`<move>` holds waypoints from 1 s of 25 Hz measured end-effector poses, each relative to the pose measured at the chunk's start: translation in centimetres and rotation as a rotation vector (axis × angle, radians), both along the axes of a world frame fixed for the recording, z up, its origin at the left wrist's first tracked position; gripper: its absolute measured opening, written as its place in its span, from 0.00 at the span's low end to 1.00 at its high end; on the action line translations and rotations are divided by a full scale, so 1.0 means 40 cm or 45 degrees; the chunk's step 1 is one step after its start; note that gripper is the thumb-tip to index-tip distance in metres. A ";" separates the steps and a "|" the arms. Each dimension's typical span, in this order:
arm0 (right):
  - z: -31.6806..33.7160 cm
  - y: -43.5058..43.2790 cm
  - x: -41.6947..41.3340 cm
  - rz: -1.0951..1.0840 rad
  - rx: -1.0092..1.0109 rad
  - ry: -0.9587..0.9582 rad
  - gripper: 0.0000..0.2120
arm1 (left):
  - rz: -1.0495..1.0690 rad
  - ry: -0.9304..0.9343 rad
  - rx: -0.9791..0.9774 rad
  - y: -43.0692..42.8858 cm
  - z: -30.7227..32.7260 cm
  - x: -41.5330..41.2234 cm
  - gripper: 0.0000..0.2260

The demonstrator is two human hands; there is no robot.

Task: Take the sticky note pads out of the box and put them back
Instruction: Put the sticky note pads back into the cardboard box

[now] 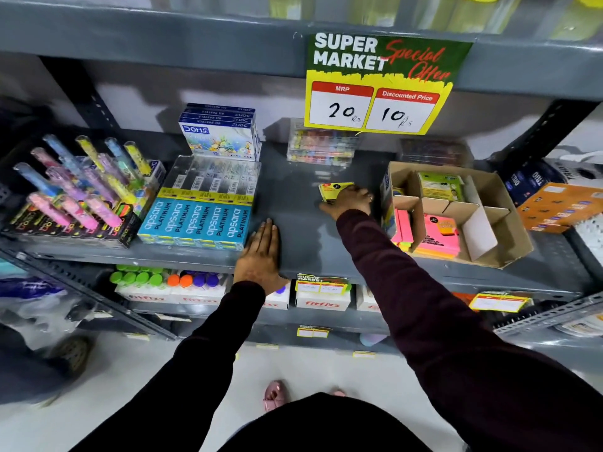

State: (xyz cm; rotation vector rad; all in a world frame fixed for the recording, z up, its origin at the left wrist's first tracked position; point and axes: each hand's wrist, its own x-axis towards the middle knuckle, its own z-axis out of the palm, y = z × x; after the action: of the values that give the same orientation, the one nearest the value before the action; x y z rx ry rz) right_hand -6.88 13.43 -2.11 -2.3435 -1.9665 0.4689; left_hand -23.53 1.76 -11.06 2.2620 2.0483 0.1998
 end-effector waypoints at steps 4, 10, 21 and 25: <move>0.069 -0.112 0.089 0.128 0.348 0.006 0.39 | -0.019 -0.031 0.009 -0.001 -0.004 -0.004 0.50; 0.096 -0.212 0.401 -0.371 0.455 -0.006 0.40 | -0.014 0.071 0.077 -0.004 -0.009 0.001 0.49; -0.048 -0.219 0.459 -0.189 0.096 0.202 0.34 | 0.052 0.199 -0.017 -0.003 -0.006 0.005 0.56; -0.055 -0.238 0.440 -0.158 0.148 0.047 0.33 | 0.069 0.193 -0.050 -0.008 0.009 0.018 0.56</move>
State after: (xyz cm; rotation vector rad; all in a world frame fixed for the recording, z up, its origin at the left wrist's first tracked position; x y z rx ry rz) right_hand 10.72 3.92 -4.29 -2.3495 -1.7689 0.3768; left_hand -22.81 1.42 -10.71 2.2642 2.1669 -0.0094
